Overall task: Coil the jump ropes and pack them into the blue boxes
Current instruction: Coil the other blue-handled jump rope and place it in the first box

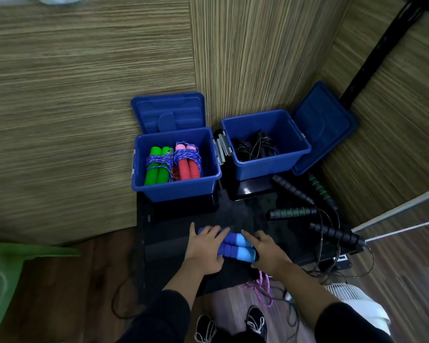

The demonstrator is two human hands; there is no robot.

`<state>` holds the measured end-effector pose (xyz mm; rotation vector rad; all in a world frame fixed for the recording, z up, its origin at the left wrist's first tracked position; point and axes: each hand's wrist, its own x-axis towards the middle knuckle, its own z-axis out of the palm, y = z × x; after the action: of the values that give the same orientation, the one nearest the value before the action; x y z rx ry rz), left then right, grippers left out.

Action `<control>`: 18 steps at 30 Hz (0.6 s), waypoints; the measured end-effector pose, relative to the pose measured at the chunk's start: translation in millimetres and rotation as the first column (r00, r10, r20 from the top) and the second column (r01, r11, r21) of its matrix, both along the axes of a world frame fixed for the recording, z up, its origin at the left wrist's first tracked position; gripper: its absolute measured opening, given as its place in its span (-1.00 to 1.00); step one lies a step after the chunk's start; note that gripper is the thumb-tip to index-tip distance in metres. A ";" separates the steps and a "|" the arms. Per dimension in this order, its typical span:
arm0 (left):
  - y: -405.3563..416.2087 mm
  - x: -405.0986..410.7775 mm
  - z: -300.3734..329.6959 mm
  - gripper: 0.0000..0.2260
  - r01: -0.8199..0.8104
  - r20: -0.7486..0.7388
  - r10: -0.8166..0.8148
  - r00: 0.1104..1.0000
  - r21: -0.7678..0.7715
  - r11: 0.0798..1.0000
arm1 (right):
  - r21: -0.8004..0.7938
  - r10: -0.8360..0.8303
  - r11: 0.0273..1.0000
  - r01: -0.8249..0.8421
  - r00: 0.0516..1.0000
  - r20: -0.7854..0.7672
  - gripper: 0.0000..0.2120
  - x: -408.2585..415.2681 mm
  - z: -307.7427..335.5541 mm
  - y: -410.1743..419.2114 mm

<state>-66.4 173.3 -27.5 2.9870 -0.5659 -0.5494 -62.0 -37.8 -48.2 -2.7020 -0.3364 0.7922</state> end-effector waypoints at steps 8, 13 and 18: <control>-6.5 1.2 -4.1 -0.39 -0.012 -0.033 0.011 0.999 -0.023 1.000 | 0.111 -0.236 0.967 0.230 0.971 0.041 -0.51 14.6 -5.7 -2.6; -3.8 -4.8 -13.7 -0.33 -0.016 -0.066 0.009 0.998 -0.106 0.994 | 0.146 -0.280 0.951 0.272 0.959 0.034 -0.84 17.7 -9.1 -2.9; -9.5 -16.0 -12.0 -0.35 -0.070 -0.153 0.048 0.987 -0.142 0.987 | 0.279 -0.322 0.911 0.304 0.947 0.019 -0.84 23.1 8.8 -2.8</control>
<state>-82.4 163.7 -39.4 2.7850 -0.4821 -0.6881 -38.9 -40.6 -39.5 -2.4370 -0.0174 0.5228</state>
